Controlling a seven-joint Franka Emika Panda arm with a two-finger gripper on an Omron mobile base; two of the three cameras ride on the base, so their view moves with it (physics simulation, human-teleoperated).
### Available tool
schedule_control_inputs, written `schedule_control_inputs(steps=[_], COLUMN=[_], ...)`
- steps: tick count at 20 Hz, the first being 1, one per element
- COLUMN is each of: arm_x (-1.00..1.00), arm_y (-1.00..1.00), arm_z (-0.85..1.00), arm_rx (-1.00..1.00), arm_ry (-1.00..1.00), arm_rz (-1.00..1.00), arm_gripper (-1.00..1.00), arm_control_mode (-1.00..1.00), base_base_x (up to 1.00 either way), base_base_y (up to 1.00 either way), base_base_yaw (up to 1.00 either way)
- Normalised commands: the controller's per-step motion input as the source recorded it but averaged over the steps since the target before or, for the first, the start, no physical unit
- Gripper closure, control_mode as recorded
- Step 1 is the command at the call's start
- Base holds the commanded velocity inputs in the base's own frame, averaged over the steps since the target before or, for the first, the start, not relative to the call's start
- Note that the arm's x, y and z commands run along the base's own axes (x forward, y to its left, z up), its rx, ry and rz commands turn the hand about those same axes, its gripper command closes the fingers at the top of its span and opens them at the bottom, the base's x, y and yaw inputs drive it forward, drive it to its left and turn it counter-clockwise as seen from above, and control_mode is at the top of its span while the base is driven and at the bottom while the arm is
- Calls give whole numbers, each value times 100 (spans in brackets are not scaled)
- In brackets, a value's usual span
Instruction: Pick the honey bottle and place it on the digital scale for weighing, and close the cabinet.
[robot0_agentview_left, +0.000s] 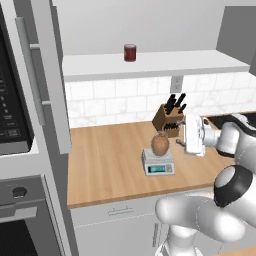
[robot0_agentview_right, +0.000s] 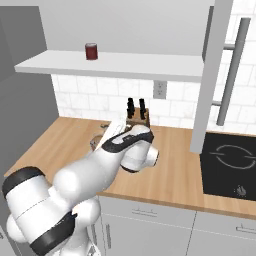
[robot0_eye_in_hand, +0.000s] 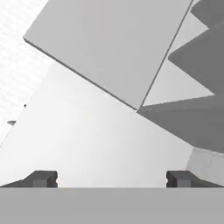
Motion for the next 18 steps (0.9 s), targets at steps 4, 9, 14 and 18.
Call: schedule_control_inputs(steps=[4,9,14,18], arm_x=[-71,-46,-14,-14], arm_y=[-27,-49,-72,-75], arm_z=[22,32,27,40], arm_rx=[2,8,20,22], arm_ry=[-44,-35,-16,-18], arm_rz=[-29,-33,-32,-22], arm_gripper=[-100,-100,-100,-100], arm_control_mode=[-100,-100,-100,-100], base_base_x=[0,0,0,0], base_base_y=[0,0,0,0], base_base_yaw=[0,0,0,0])
